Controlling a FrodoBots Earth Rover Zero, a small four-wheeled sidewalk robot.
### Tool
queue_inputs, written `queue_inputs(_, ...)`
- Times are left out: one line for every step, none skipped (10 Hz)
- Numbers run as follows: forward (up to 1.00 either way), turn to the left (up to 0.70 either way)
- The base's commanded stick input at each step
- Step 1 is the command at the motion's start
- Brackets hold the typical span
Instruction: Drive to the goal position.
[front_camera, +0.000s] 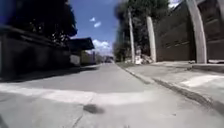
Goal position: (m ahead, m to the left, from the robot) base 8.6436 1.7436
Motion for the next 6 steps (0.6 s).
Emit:
queue_inputs(1.0,0.0)
queue_inputs(1.0,0.0)
queue_inputs(1.0,0.0)
queue_inputs(1.0,0.0)
queue_inputs(1.0,0.0)
queue_inputs(1.0,0.0)
